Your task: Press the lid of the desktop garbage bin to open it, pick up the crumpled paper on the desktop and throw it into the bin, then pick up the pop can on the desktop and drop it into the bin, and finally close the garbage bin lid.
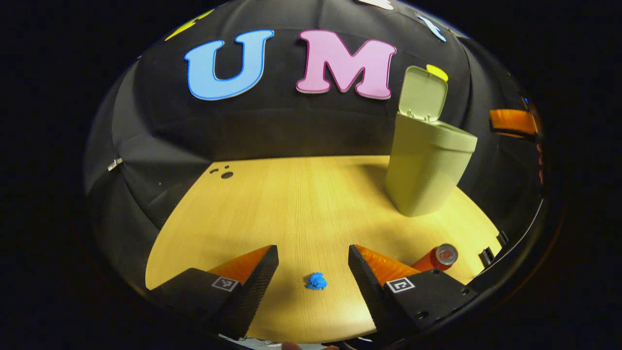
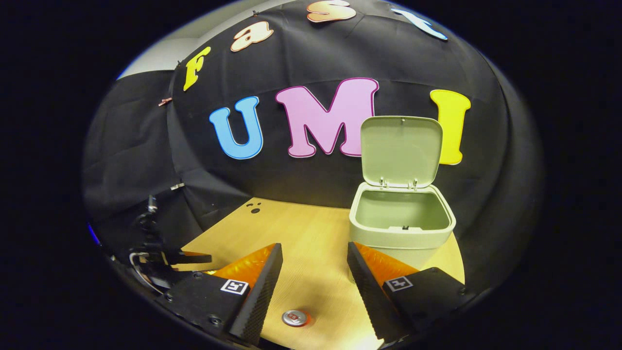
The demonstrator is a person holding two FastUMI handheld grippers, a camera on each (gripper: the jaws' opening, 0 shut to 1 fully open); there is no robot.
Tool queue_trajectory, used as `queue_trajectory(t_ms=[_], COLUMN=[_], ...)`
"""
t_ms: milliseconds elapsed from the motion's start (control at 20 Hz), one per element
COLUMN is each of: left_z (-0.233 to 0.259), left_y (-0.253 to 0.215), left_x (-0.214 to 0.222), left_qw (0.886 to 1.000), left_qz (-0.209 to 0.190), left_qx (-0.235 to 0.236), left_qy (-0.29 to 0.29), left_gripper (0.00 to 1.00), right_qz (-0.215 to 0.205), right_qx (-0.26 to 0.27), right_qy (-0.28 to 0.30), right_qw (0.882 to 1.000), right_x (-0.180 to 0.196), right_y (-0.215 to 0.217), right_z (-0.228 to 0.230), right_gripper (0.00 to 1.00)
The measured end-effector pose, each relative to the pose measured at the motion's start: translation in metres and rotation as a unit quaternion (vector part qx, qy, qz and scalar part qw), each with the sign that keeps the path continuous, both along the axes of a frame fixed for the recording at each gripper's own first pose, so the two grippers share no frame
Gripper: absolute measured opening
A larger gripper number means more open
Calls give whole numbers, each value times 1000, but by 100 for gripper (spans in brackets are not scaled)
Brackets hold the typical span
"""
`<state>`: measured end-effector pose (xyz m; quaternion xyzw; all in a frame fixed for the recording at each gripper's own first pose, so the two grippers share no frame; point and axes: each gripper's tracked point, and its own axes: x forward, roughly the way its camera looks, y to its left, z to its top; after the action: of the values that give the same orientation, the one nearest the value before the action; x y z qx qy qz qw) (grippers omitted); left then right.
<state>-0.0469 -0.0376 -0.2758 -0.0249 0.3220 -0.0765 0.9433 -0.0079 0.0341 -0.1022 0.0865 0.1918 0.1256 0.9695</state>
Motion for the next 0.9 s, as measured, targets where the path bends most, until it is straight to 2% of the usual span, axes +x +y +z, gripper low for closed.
queue_trajectory(t_ms=[50, 450, 700, 900], left_z=[-13, -90, -118, -140], left_y=[-2, -13, -19, -15], left_x=[0, -6, -5, -5], left_qw=[1000, 997, 994, 991], left_qz=[-4, -32, -44, -48], left_qx=[5, 34, 38, 50], left_qy=[11, 68, 97, 116], left_gripper=[96, 91, 84, 83], right_qz=[-2, -33, -40, -52], right_qx=[-1, 6, -12, -14], right_qy=[2, 32, 40, 52], right_qw=[1000, 999, 998, 997], right_x=[-4, -32, -43, -53], right_y=[-1, -13, -20, -25], right_z=[-2, -23, -29, -36], right_gripper=[86, 86, 86, 86])
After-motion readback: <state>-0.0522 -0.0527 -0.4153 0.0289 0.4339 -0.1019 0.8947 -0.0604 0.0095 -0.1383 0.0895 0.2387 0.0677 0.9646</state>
